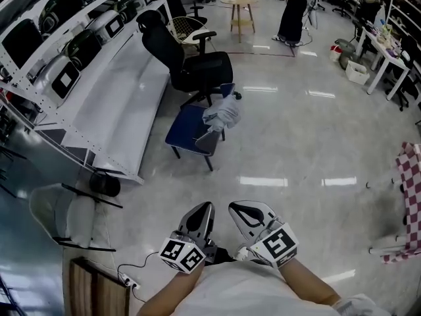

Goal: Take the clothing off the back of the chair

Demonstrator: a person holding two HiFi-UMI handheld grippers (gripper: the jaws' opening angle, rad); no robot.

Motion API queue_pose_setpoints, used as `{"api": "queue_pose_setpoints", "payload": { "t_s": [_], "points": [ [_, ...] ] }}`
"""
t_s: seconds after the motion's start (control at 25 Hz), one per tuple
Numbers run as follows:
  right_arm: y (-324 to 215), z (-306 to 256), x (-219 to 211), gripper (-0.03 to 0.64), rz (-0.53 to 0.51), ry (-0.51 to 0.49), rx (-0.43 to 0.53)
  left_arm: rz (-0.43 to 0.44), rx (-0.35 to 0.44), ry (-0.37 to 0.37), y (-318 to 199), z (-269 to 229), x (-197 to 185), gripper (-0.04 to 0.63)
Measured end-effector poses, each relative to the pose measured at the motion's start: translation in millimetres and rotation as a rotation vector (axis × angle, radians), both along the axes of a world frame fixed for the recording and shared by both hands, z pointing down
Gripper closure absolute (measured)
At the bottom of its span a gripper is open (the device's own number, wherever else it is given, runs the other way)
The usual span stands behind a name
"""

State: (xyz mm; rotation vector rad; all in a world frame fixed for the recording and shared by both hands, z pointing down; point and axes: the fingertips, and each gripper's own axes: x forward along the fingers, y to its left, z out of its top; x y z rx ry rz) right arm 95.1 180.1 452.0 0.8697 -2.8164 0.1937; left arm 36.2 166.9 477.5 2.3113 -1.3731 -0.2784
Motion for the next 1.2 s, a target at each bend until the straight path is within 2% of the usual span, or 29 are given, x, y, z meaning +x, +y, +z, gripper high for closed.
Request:
{"api": "queue_pose_setpoints", "payload": {
  "t_s": [0.28,0.4,0.56,0.68,0.84,1.2],
  "points": [
    [-7.6,5.2,-3.0,0.6,0.013,0.01,-0.012,0.038,-0.009,0.026,-14.3,9.5,4.0,0.586],
    [-24.0,8.1,3.8,0.6,0.062,0.019,-0.021,0.06,-0.013,0.045,-33.1,12.6,3.2,0.586],
    [-43.8,8.9,7.2,0.6,0.114,0.027,-0.027,0.081,0.0,0.035,-49.9,4.9,-2.9,0.587],
    [-56.0,10.5,-3.8,0.6,0.132,0.022,-0.041,0.09,-0.019,0.047,-60.5,11.8,-12.9,0.586],
    [-64.7,10.4,-25.6,0.6,0.095,0.032,-0.043,0.073,-0.029,0.055,-80.3,14.5,-31.5,0.586],
    [-100.8,15.3,-61.9,0.6,0.088,0.041,-0.062,0.057,-0.049,0.081,-114.6,24.4,-69.0,0.586]
  ]
}}
